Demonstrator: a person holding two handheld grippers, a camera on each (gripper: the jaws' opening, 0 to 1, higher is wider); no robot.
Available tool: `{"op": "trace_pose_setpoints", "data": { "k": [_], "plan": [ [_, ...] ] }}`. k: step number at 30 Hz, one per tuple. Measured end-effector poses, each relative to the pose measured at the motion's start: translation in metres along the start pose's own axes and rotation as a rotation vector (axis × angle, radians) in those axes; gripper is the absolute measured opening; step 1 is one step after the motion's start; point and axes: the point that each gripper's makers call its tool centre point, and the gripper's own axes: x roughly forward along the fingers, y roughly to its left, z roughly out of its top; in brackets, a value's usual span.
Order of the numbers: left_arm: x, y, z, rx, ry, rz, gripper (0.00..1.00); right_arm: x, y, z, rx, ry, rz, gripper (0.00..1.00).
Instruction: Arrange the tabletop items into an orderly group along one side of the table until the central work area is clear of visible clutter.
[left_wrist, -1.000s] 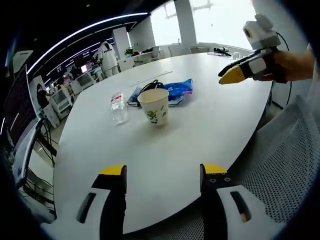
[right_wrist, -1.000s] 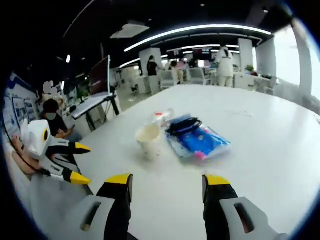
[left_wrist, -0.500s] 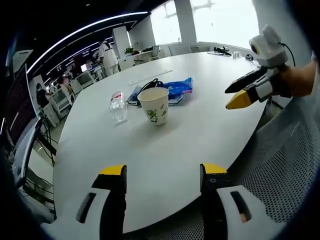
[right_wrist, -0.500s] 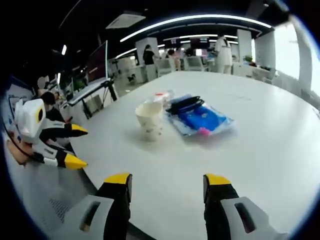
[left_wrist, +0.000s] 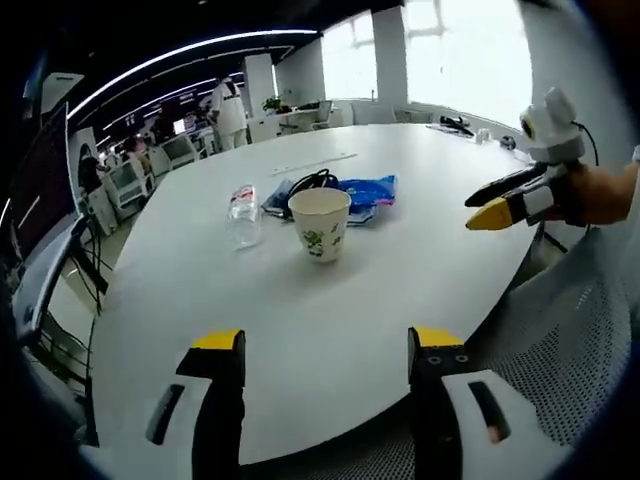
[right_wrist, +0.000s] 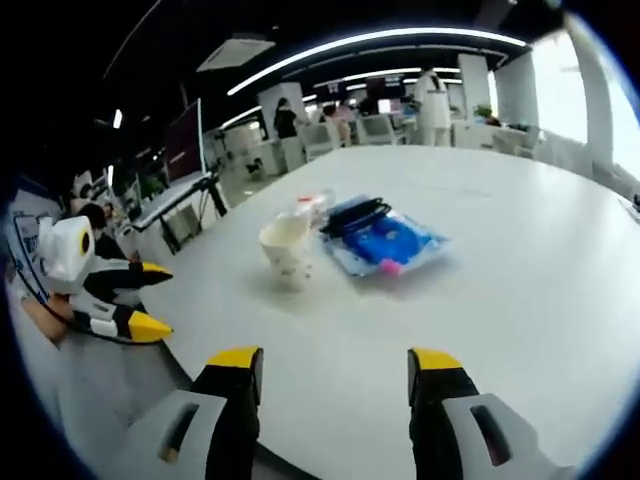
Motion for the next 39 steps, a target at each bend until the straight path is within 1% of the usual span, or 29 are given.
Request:
{"op": "trace_pose_setpoints", "data": {
  "k": [1,3,4,6,7,9,10,11,12,13,14,16,18,21,24,25,28,31,34,37,39],
  "plan": [
    [-0.001,0.001,0.003,-0.007,-0.016,-0.002,0.66,-0.003,-0.001,0.002,0.01,-0.006,-0.001,0.6],
    [-0.004,0.005,0.01,-0.06,-0.044,-0.011,0.65,-0.009,-0.004,0.005,0.031,-0.017,-0.007,0.6],
    [-0.006,0.008,0.013,-0.082,-0.045,-0.019,0.64,-0.011,-0.005,0.006,0.038,-0.023,-0.01,0.6],
    [-0.008,0.019,0.021,-0.076,-0.035,-0.012,0.63,-0.016,-0.008,0.009,0.061,-0.036,-0.012,0.6],
    [-0.008,0.021,0.023,-0.075,-0.036,-0.012,0.62,-0.019,-0.009,0.011,0.073,-0.043,-0.011,0.6],
    [-0.01,0.036,0.036,-0.082,-0.046,-0.008,0.62,-0.022,-0.006,0.012,0.1,-0.058,0.012,0.58],
    [-0.009,0.044,0.046,-0.107,-0.057,-0.016,0.62,-0.023,-0.005,0.012,0.104,-0.061,0.013,0.58],
    [-0.007,0.046,0.05,-0.13,-0.056,-0.039,0.62,-0.025,-0.004,0.012,0.104,-0.063,0.013,0.58],
    [-0.005,0.049,0.052,-0.158,-0.041,-0.055,0.62,-0.026,-0.003,0.011,0.103,-0.062,0.015,0.58],
    [-0.001,0.06,0.06,-0.153,-0.042,-0.045,0.62,-0.027,-0.001,0.009,0.102,-0.06,0.018,0.58],
    [0.002,0.066,0.064,-0.153,-0.039,-0.042,0.61,-0.03,0.0,0.007,0.101,-0.058,0.021,0.58],
    [0.01,0.076,0.079,-0.154,-0.034,-0.042,0.62,-0.033,0.0,0.004,0.104,-0.054,0.024,0.58],
    [0.017,0.081,0.089,-0.16,-0.034,-0.044,0.61,-0.037,-0.002,0.001,0.107,-0.056,0.024,0.57],
    [0.03,0.081,0.108,-0.183,-0.048,-0.062,0.62,-0.042,-0.006,-0.008,0.137,-0.051,0.022,0.55],
    [0.041,0.08,0.115,-0.162,-0.037,-0.064,0.61,-0.046,-0.007,-0.015,0.157,-0.045,0.012,0.55],
    [0.048,0.079,0.116,-0.146,-0.019,-0.068,0.61,-0.047,-0.007,-0.017,0.161,-0.044,0.009,0.55],
    [0.063,0.081,0.119,-0.127,0.007,-0.076,0.59,-0.048,-0.008,-0.02,0.173,-0.038,0.003,0.55],
    [0.078,0.084,0.125,-0.132,0.024,-0.084,0.59,-0.049,-0.008,-0.021,0.181,-0.035,-0.002,0.55],
    [0.095,0.094,0.13,-0.137,0.055,-0.069,0.58,-0.05,-0.007,-0.022,0.191,-0.04,-0.004,0.54],
    [0.111,0.101,0.14,-0.171,0.061,-0.064,0.57,-0.049,-0.006,-0.028,0.202,-0.029,-0.007,0.53],
    [0.122,0.104,0.146,-0.171,0.069,-0.06,0.57,-0.049,-0.006,-0.033,0.213,-0.018,-0.008,0.53]
  ]
}}
